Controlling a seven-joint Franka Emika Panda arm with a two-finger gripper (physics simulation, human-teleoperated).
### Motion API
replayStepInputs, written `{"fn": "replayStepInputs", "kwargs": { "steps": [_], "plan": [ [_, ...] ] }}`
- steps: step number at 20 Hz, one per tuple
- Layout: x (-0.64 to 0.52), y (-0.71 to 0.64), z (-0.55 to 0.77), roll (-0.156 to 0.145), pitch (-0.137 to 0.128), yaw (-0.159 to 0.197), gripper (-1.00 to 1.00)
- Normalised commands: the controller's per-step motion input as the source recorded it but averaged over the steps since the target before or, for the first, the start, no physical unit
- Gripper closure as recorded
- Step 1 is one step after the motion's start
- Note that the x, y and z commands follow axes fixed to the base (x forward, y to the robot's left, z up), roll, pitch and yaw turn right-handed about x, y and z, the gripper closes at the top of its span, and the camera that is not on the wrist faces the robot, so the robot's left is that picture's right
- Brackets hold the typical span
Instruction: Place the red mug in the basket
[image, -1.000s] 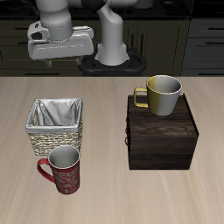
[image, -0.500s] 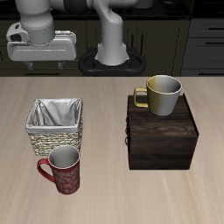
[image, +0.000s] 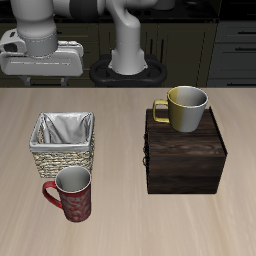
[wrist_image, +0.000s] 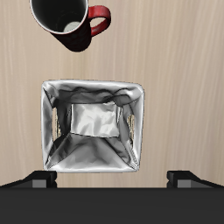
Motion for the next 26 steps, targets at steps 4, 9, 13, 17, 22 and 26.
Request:
{"fn": "replayStepInputs", "kwargs": {
  "steps": [4, 9, 13, 17, 22, 26],
  "plan": [
    [0.53, 0.05, 0.00, 0.008, 0.041, 0.073, -1.00],
    [0.47, 0.14, -0.01, 0.032, 0.029, 0.012, -1.00],
    [0.58, 0.06, 0.07, -0.053, -0.013, -0.010, -1.00],
    [0.37, 0.03, 0.11, 0.009, 0.008, -0.051, -1.00],
    [0.44, -0.03, 0.19, -0.032, -0.055, -0.065, -1.00],
    [0.31, 0.10, -0.04, -0.016, -0.017, -0.019, -1.00]
  ]
}}
